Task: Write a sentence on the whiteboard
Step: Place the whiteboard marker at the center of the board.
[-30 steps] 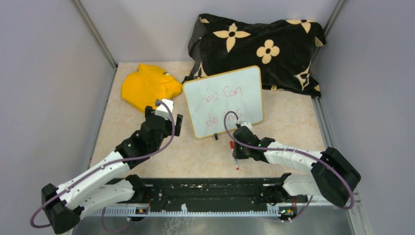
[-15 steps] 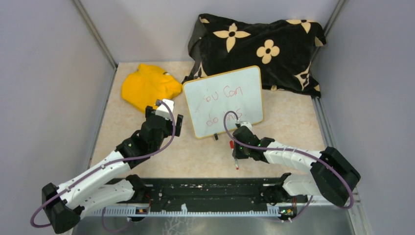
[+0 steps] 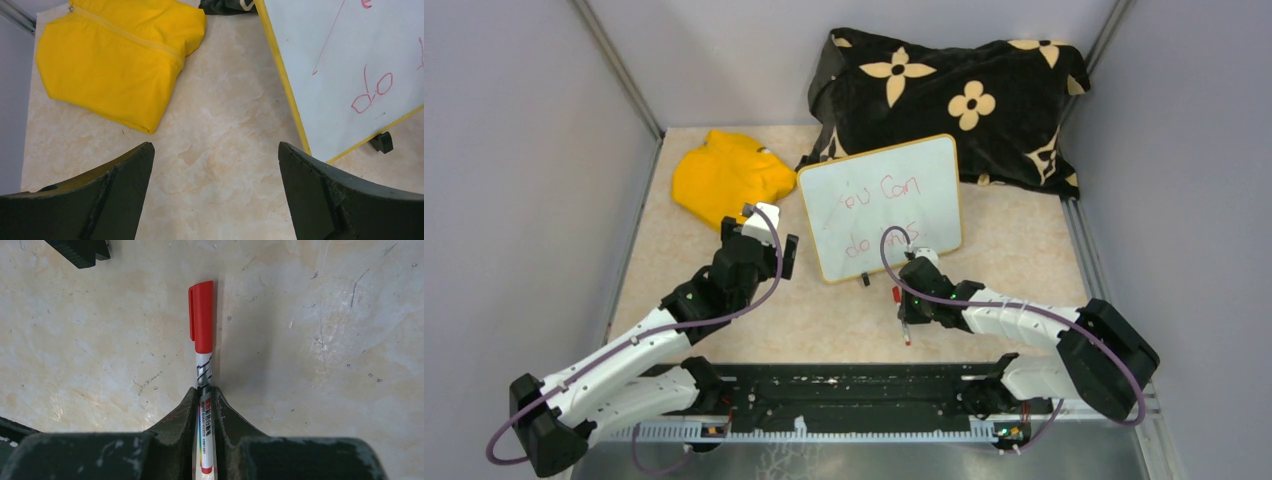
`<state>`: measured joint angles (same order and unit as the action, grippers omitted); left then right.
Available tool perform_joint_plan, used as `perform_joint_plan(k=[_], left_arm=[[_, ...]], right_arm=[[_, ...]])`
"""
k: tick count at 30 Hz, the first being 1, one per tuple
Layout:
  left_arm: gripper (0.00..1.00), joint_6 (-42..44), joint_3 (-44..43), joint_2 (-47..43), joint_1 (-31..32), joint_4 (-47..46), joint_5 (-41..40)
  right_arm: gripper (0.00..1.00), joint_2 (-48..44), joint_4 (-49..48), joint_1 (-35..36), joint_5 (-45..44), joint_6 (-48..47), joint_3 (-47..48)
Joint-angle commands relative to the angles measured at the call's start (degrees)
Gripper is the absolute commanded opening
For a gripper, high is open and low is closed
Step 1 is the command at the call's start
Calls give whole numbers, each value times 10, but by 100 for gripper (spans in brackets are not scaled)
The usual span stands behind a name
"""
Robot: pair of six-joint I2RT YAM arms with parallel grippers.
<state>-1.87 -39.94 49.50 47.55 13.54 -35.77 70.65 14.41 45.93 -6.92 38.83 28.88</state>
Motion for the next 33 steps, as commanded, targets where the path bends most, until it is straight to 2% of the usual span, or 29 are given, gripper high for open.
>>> perform_joint_plan(k=[1,7,16,21,33], left_arm=[[99,-5,-10,-1,4,6,1],[99,-15,-12,-1,4,7,-3],[99,-29,-16,-4,4,13,-18],[99,-22,-14,-1,4,13,-22],[99,-27,-5,-10,4,-5,-34]], right_arm=[[9,7,-3,-5,1,0,-9],[10,2,-7,-5,6,-2,-12],[25,-27,-9,-5,12,-17,-14],[27,-35,-1,-5,11,-21,-9],[35,-88,50,-5,-12,-70,51]])
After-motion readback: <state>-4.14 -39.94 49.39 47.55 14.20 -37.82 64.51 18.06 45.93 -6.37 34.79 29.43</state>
